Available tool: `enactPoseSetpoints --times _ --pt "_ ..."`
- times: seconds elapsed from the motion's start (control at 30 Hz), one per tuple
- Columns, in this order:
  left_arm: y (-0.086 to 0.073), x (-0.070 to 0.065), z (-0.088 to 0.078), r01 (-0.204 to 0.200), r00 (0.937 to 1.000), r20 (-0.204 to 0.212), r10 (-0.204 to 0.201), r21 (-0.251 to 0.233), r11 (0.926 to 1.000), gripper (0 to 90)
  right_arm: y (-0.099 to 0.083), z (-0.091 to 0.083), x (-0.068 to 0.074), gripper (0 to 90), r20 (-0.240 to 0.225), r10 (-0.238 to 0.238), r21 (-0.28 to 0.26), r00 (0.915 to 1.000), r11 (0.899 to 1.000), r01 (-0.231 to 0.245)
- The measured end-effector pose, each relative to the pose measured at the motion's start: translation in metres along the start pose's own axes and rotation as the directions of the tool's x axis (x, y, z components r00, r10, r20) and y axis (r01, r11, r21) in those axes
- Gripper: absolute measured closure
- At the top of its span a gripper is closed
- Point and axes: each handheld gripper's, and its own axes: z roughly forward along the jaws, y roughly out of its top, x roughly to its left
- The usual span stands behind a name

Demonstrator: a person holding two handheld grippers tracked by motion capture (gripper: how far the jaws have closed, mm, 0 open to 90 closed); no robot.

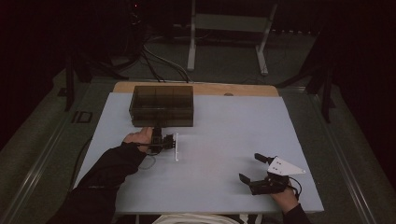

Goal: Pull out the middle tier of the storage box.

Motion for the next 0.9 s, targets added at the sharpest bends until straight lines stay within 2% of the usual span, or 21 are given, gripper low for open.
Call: enactPoseSetpoints --times 0.17,0.27,0.47,0.6,0.63,0.67,0.73,0.77,0.8,0.83,0.9 --pt "0.0 0.001 0.0 0.004 1.0 0.009 -0.004 0.001 1.0 81.7 0.0 0.0 0.0 2.7 0.0 0.001 0.0 1.0 1.0 -0.001" --pt "0.0 0.001 0.0 0.027 0.9995 0.016 -0.027 -0.003 0.9996 81.5 0.0 0.0 0.0 2.7 0.0 0.002 0.001 1.0 1.0 -0.002" --pt "-0.001 0.003 0.0 0.019 0.9992 0.034 -0.019 0.0 0.9998 81.2 0.0 0.001 0.0 2.7 -0.002 -0.001 0.004 1.0 1.0 0.001" --pt "-0.004 0.005 0.0 0.015 0.9991 0.041 -0.014 -0.031 0.9994 79.7 0.0 0.001 0.0 2.7 -0.002 0.001 0.003 1.0 1.0 -0.001" --pt "-0.004 0.006 0.0 0.036 0.9976 0.061 -0.034 -0.032 0.9989 77.7 0.0 0.001 0.0 2.7 -0.002 0.002 0.004 1.0 1.0 -0.002" --pt "-0.005 0.007 -0.001 0.029 0.9975 0.066 -0.026 -0.049 0.9984 77.3 0.0 0.001 0.0 2.7 -0.003 0.003 0.004 1.0 1.0 -0.003" --pt "-0.007 0.011 -0.003 0.059 0.9946 0.089 -0.054 -0.061 0.9964 75.5 0.0 0.001 0.0 2.7 -0.002 0.004 0.004 1.0 1.0 -0.004" --pt "-0.007 0.011 -0.003 0.059 0.9946 0.089 -0.054 -0.061 0.9964 73.1 0.0 0.001 0.0 2.7 -0.002 0.004 0.004 1.0 1.0 -0.004" --pt "-0.009 0.015 -0.005 0.069 0.9916 0.114 -0.062 -0.063 0.9956 73.1 0.0 0.001 0.0 2.7 -0.002 0.003 0.004 1.0 1.0 -0.003" --pt "-0.01 0.017 -0.004 0.081 0.9908 0.114 -0.072 -0.07 0.9943 69.5 0.0 0.001 0.0 2.7 -0.002 0.003 0.005 1.0 1.0 -0.003" --pt "-0.015 0.023 -0.005 0.107 0.9817 0.168 -0.089 -0.097 0.9895 61.6 0.0 0.001 0.0 2.7 -0.004 0.005 0.002 1.0 1.0 -0.005"
